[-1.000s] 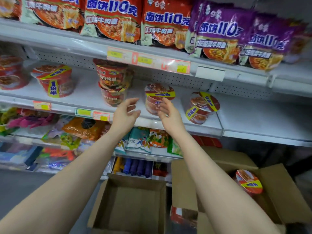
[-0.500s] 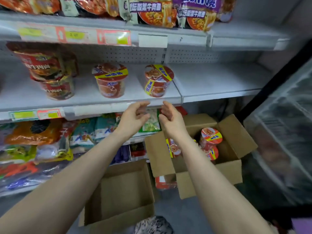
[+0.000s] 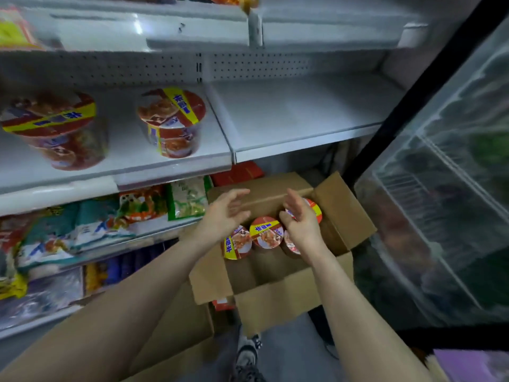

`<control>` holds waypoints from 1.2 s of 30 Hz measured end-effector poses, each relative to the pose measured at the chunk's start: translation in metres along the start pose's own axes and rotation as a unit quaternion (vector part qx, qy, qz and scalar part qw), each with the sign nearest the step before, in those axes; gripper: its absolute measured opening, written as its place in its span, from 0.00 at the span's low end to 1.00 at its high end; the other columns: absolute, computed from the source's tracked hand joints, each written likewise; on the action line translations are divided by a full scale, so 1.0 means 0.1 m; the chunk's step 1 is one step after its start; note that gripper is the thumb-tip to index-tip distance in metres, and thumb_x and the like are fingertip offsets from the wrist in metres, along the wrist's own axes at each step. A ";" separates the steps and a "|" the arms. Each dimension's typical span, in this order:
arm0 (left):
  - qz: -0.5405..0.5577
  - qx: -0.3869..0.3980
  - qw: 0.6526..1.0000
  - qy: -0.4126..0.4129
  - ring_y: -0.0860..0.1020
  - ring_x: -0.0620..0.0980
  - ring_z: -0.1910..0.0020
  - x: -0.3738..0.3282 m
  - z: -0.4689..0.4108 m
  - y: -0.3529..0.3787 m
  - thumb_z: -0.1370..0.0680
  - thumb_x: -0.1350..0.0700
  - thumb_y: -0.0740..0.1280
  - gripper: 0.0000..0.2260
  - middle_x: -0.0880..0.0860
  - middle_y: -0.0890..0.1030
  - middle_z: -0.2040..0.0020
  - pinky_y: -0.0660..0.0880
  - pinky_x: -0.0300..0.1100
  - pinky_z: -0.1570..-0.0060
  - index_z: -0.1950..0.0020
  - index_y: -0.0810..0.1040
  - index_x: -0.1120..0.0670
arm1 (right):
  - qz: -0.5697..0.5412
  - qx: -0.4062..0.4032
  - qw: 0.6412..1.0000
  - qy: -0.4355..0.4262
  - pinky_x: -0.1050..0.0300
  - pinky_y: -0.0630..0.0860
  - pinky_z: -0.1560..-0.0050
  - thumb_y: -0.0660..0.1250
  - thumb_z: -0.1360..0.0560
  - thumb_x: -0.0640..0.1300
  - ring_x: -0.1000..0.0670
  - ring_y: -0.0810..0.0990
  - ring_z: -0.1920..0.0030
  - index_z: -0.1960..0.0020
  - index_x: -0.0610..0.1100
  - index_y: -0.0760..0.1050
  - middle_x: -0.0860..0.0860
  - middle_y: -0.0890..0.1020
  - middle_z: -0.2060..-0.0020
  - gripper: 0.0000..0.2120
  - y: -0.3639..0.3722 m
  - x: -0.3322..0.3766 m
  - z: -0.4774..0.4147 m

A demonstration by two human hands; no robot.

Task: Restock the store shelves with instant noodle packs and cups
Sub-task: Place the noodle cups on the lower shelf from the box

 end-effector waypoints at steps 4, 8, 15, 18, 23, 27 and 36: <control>0.009 0.022 0.999 -0.041 0.74 0.47 0.35 0.10 -0.48 0.59 0.25 0.60 0.72 0.23 0.51 0.75 0.33 0.71 0.47 0.32 0.34 0.73 0.42 | -0.020 0.001 0.998 0.061 0.61 0.73 0.37 0.66 0.21 0.34 0.55 0.72 0.33 0.24 0.49 0.66 0.52 0.74 0.33 0.28 -0.41 -0.56 -0.39; -0.002 0.054 0.995 -0.079 0.72 0.45 0.33 0.29 -0.87 1.12 0.23 0.60 0.71 0.25 0.49 0.74 0.32 0.70 0.39 0.36 0.27 0.69 0.52 | -0.014 -0.003 0.992 0.129 0.53 0.75 0.36 0.68 0.22 0.38 0.55 0.73 0.35 0.24 0.53 0.65 0.53 0.74 0.33 0.29 -0.73 -1.15 -0.68; -0.078 0.088 0.986 -0.120 0.74 0.49 0.35 0.78 -1.42 1.79 0.24 0.58 0.72 0.28 0.48 0.75 0.33 0.69 0.38 0.38 0.26 0.67 0.48 | -0.008 -0.015 0.979 0.204 0.72 0.73 0.56 0.70 0.24 0.33 0.63 0.76 0.46 0.27 0.51 0.66 0.61 0.76 0.45 0.30 -1.06 -1.99 -1.08; -0.092 0.108 0.980 -0.140 0.72 0.50 0.33 1.04 -1.65 2.07 0.23 0.58 0.71 0.29 0.50 0.72 0.29 0.67 0.38 0.38 0.25 0.65 0.48 | 0.011 -0.027 0.975 0.219 0.62 0.75 0.41 0.73 0.26 0.39 0.58 0.76 0.39 0.28 0.51 0.67 0.63 0.75 0.46 0.30 -1.12 -2.32 -1.23; -0.125 0.141 0.967 -0.170 0.68 0.54 0.29 1.59 -2.00 2.47 0.23 0.56 0.71 0.34 0.53 0.69 0.26 0.65 0.45 0.33 0.21 0.57 0.50 | 0.012 -0.032 0.969 0.243 0.45 0.74 0.34 0.76 0.28 0.40 0.58 0.75 0.42 0.30 0.53 0.69 0.66 0.76 0.50 0.31 -1.09 -2.77 -1.52; -0.146 0.165 0.956 -0.193 0.67 0.55 0.28 2.00 -2.17 2.73 0.22 0.57 0.69 0.36 0.54 0.67 0.25 0.65 0.46 0.32 0.20 0.53 0.51 | 0.002 -0.031 0.965 0.259 0.46 0.76 0.35 0.76 0.29 0.40 0.55 0.77 0.41 0.29 0.52 0.68 0.59 0.77 0.45 0.32 -1.02 -3.07 -1.78; -0.074 0.192 0.956 -0.209 0.69 0.51 0.29 2.36 -2.31 3.06 0.23 0.60 0.70 0.32 0.51 0.71 0.28 0.69 0.48 0.33 0.23 0.60 0.49 | 0.002 -0.016 0.966 0.257 0.47 0.79 0.41 0.76 0.30 0.38 0.54 0.79 0.41 0.29 0.57 0.66 0.54 0.80 0.42 0.35 -0.88 -3.46 -2.06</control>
Point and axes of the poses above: each hand's wrist, its own z-axis away from the middle knuckle, its own y-axis out of the palm, x = y × z, the point moved 9 cm from there along -z, towards the middle knuckle
